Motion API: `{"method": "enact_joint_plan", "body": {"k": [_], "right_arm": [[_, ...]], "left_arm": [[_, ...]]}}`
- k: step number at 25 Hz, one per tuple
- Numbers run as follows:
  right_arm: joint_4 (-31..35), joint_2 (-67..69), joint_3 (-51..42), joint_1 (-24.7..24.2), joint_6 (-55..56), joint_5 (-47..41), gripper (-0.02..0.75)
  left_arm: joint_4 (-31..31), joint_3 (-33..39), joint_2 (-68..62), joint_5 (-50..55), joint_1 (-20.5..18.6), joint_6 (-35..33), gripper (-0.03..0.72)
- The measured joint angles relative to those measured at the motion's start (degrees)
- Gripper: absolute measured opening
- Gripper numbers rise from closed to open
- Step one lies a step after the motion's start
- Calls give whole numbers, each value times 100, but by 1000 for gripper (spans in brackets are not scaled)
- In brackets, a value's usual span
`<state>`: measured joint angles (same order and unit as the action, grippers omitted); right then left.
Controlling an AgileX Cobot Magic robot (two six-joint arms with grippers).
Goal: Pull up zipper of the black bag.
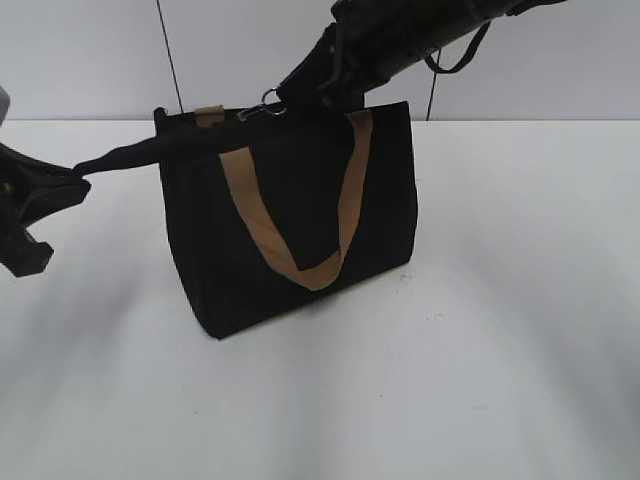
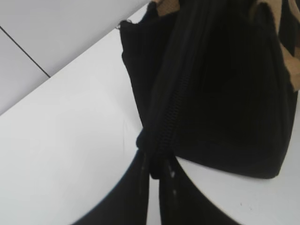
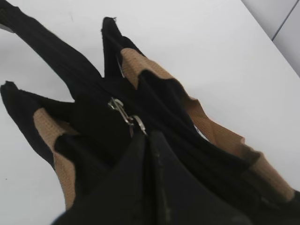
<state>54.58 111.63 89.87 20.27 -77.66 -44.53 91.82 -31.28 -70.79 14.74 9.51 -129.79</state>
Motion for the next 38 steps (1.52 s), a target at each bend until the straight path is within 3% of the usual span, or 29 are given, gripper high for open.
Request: {"method": "enact_joint_plan", "body": {"k": [7,23,31,33,38], "right_arm": [[-15,0,0,-240,0,0,-1],[-85,0,0,-1386,5,343,-1],[-96,-25,0,-1392,5,348,8],[-96,-87,0,-1392,5,354,53],[-72,-392,0,-1392,232,365,287]], "left_arm": [[-6,118,0,-82,0,0,15],[-34,156,7,-215,-7,13,15],[-44,156,7,-190,-7,13,29],[-25,156,7,-94,-7,13,96],[536,156,14,-82,-7,13,495]]}}
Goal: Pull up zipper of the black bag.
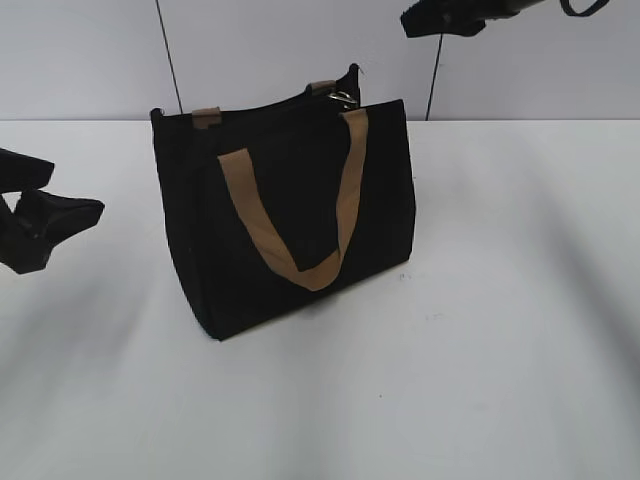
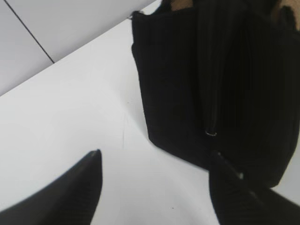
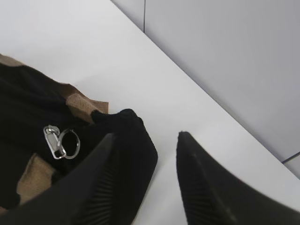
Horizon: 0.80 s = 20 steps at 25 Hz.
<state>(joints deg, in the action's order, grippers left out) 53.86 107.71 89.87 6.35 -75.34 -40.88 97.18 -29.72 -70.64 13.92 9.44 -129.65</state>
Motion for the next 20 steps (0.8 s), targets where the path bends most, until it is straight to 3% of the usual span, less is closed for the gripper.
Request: {"method": "enact_joint_plan", "body": {"k": [3,6,9,16,20], "right_arm": [[-13,-225,0,0,420,-5,358],[-277,-536,0,0,873,-70,374],[-859,-873,0,0,1331,-243,379],[-3396,-1559,0,0,2365,-1022,380],[-4973,-1804,0,0,3778,-1205,380]], "left_arm": [[145,0,111,-112,0,0,592],[175,0,384,-166,0,115,582],[175,-54,645,-207,0,702,566],[189,-554,753,-279,0,1250,526],[201,-890,753,-797,0,1731,441]]}}
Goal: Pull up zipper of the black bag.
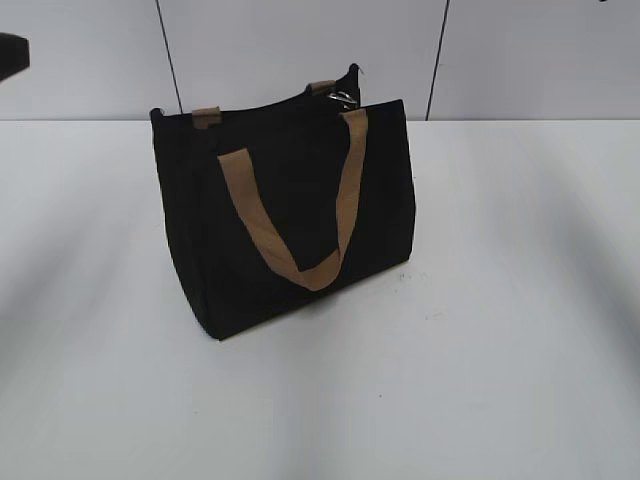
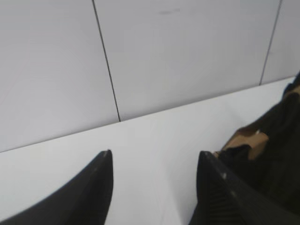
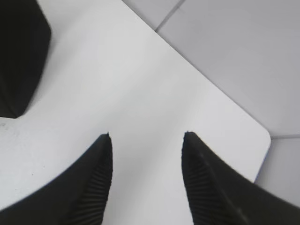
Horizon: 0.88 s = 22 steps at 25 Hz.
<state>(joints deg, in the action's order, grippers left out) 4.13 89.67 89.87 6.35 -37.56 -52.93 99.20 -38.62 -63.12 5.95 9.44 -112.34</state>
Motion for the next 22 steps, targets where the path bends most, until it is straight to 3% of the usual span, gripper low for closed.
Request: {"method": "enact_joint_plan", "body": {"k": [6,16,22], "right_arm": [[-739,-345,0,0,1676,-788,380],[-764,-1081,-11,0,2223,-1628,380],[-591,-1689,-179,0,2275,-1695,380]], "left_arm": [[16,-388,4,-498,0,154,381],[54,-477,6,-1348,0,524,375],[54,-477,23,-1841,-65,1455,375]]}}
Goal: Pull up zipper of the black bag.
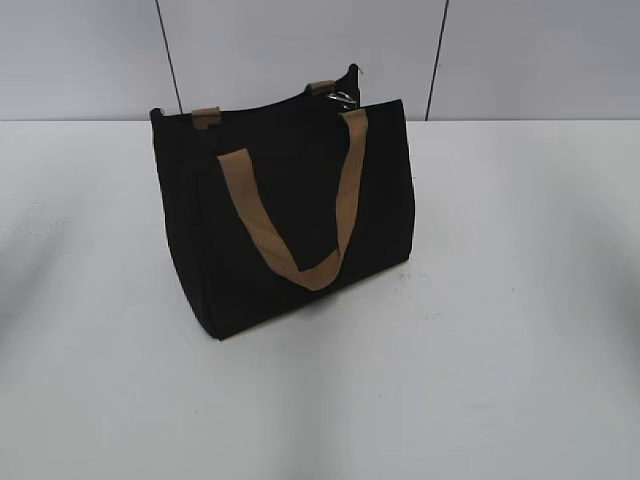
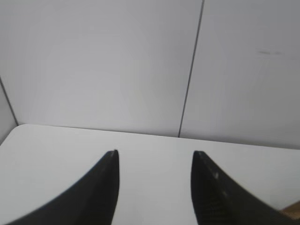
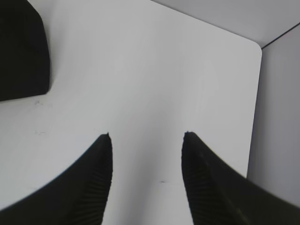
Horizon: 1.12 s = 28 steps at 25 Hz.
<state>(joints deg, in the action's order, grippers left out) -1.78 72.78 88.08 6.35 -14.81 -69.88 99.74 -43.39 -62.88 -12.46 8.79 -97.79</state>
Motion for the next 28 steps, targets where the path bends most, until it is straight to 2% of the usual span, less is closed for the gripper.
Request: {"method": "enact_joint_plan", "body": {"k": [3,5,6,8,11,13,14,16,21,22,23,25,28], "right_arm": [[178,-145,0,0,-5,0,380],[319,-173,0,0,-10,0,380],[399,-173,-5,0,-29,0,380],[548,-173,-5,0,-119,0,380],[704,-184,-10,0,-242,0,380],[727,-184,-10,0,-272,0,380],[734,-190,-10,0,-282,0,380],[766,-196,-10,0,-288,-4,380],[777,-213,-10,0,-313,-4,380],[783,-240,-10,0,-313,-4,380],[783,-278,-10,0,-313,-4,380],[789,-419,-15,0,-313,-4,380],[808,-704,-15,0,-302,-4,380]], "left_arm": [[5,0,24,-222,-71,157,375],[5,0,52,288,-83,82,375],[-119,0,65,892,-84,10,375],[-1090,-94,64,2366,-84,-81,375],[-3141,-354,45,4730,-51,-131,375],[-4244,-422,45,5383,-47,134,375],[-4827,-441,45,5513,-47,498,375],[-5884,-460,45,5552,-52,1659,375],[-8916,-460,45,5739,-52,6191,375],[-9321,-462,45,5928,-63,6945,375],[-9677,-462,45,6113,-62,7473,375],[-9974,-462,96,6600,-62,8355,375],[-9748,-462,425,6948,-62,8763,375]]}}
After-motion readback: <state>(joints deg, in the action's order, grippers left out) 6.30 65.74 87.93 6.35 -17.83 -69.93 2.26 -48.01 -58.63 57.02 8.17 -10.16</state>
